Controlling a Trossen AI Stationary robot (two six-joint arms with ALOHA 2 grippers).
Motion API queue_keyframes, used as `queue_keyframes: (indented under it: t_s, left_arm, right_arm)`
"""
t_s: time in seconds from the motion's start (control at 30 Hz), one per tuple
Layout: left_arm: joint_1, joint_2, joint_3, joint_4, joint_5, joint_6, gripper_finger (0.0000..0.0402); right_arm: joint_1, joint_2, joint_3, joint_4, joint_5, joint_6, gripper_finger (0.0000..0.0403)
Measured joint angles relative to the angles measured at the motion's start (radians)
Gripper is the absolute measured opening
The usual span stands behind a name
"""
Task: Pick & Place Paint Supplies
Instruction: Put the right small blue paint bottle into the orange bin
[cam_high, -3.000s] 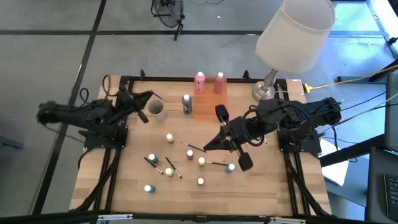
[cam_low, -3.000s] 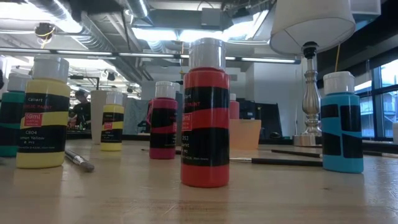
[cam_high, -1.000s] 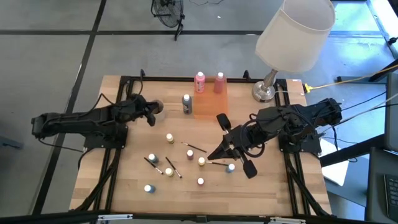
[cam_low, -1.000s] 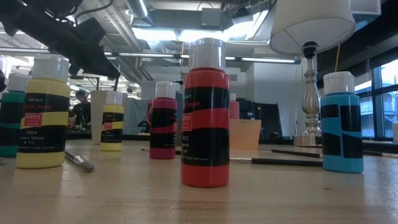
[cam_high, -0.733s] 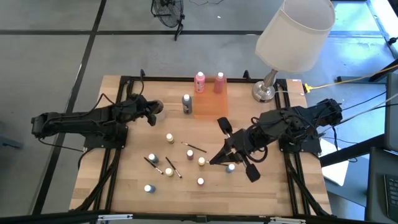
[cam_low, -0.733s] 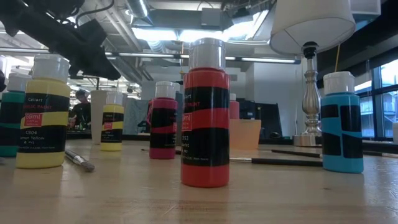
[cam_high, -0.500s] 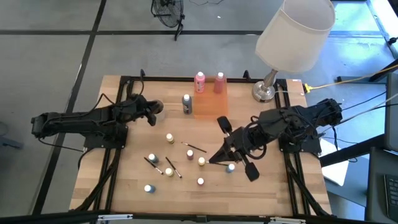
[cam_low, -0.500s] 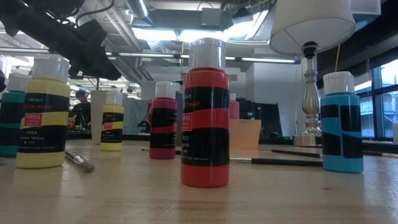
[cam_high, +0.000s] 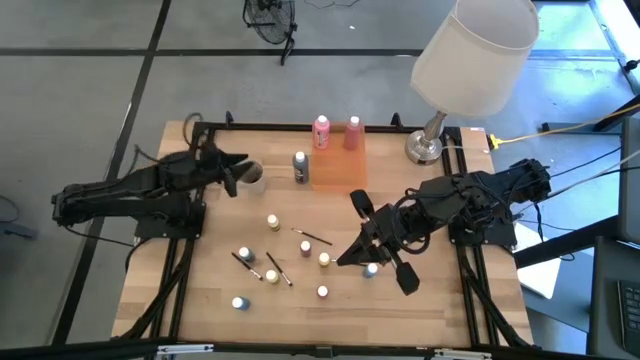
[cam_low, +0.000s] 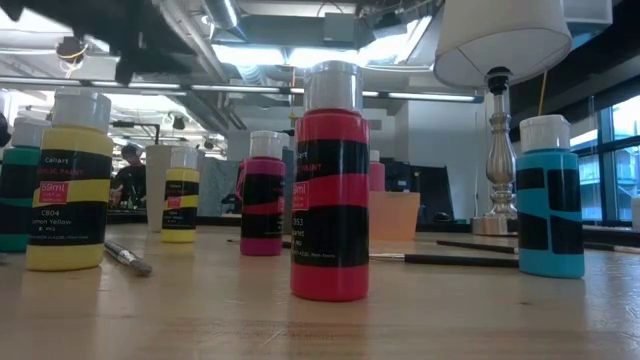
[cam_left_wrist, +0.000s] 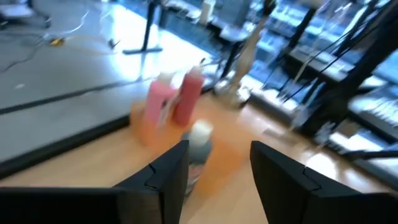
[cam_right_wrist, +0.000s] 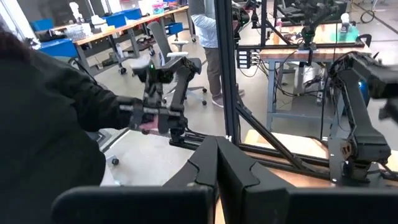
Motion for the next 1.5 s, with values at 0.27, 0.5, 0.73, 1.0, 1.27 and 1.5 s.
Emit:
queue_keyframes:
  t_s: [0.27, 0.5, 0.73, 1.0, 1.27, 1.5]
  left_arm:
    - [0.000, -0.005, 0.131, -0.005, 0.176, 0.023, 0.0163]
    - [0.000, -0.004, 0.145, 0.232, 0.432, -0.037, 0.0165]
    - [-0.001, -0.004, 0.145, 0.323, 0.543, -0.053, 0.0164]
    - [-0.001, 0.011, 0.145, 0.304, 0.543, -0.087, 0.0166]
    - [-0.031, 0.035, 0.145, 0.303, 0.551, -0.097, 0.0166]
    - [-0.069, 0.056, 0.145, 0.302, 0.551, -0.097, 0.0166]
  right_arm:
    - [0.000, 0.000, 0.000, 0.000, -0.063, 0.006, 0.0021]
    - [-0.009, -0.008, 0.000, -0.143, -0.209, 0.210, 0.0026]
    - [-0.050, -0.008, 0.000, -0.193, -0.200, 0.368, 0.0043]
    - [-0.051, -0.008, 0.000, -0.182, -0.117, 0.361, 0.0048]
    - [-0.023, -0.008, 0.000, -0.182, -0.059, 0.291, 0.0115]
    - [-0.003, -0.008, 0.000, -0.196, 0.091, 0.204, 0.0224]
